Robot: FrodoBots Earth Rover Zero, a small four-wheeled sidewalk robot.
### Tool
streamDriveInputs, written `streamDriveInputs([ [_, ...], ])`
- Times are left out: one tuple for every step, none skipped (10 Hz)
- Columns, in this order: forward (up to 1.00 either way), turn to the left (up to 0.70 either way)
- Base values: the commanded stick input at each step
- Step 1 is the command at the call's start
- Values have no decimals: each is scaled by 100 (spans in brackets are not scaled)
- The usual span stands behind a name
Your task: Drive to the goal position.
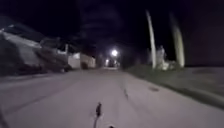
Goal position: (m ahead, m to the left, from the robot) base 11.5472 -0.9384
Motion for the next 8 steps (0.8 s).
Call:
streamDriveInputs([
  [70, 0],
  [70, -12],
  [70, -35],
  [70, -35],
  [70, -35],
  [70, -28],
  [70, -10],
  [70, 0],
])
